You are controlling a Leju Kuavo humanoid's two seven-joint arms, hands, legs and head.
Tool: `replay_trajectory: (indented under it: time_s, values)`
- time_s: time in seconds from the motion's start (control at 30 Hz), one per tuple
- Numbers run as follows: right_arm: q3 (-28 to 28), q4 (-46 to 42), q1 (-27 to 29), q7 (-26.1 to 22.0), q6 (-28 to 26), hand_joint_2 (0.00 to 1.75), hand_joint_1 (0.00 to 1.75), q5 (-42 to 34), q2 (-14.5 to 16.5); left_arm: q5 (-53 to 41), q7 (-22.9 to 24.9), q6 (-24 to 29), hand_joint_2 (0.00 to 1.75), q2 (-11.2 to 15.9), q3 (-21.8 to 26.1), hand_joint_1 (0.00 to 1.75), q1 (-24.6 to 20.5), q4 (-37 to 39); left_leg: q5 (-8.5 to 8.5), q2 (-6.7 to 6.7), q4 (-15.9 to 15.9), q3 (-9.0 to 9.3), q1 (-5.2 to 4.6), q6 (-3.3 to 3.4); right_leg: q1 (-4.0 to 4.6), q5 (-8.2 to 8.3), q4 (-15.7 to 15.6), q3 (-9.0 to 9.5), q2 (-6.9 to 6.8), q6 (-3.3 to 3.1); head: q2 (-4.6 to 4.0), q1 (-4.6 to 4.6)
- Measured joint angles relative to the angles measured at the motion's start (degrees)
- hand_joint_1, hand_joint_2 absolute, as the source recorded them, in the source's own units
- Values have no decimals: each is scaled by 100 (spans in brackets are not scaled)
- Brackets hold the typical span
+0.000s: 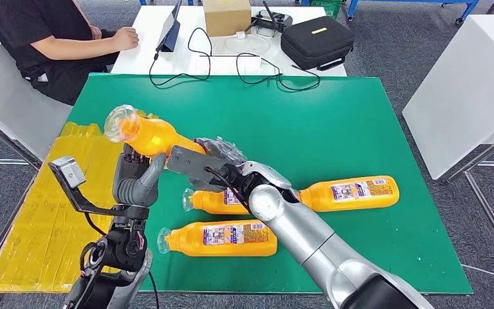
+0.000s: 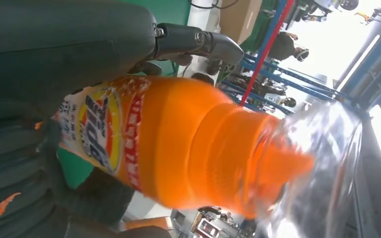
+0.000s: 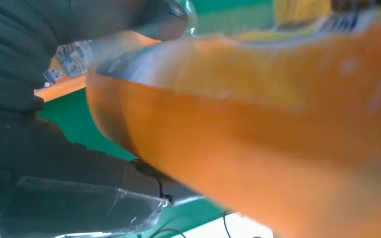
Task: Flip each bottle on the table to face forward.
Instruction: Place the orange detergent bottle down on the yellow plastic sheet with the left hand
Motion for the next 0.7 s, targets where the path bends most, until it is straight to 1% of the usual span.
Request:
replay_trajectory:
  time_s: [0.3,0.7]
  values:
    - [303,177,-13,-2,-26,175,175,241,100,42,24,73,175,0,21,0,-72,0,0,1,0,0,0,0,0,0,0,-2,1,0,0,-1]
    - [360,232,-19,-2,-26,175,175,249,130,44,30,90,175,0,30,0,-78,0,0,0,0,-1,0,0,0,0,0,-2,1,0,0,1]
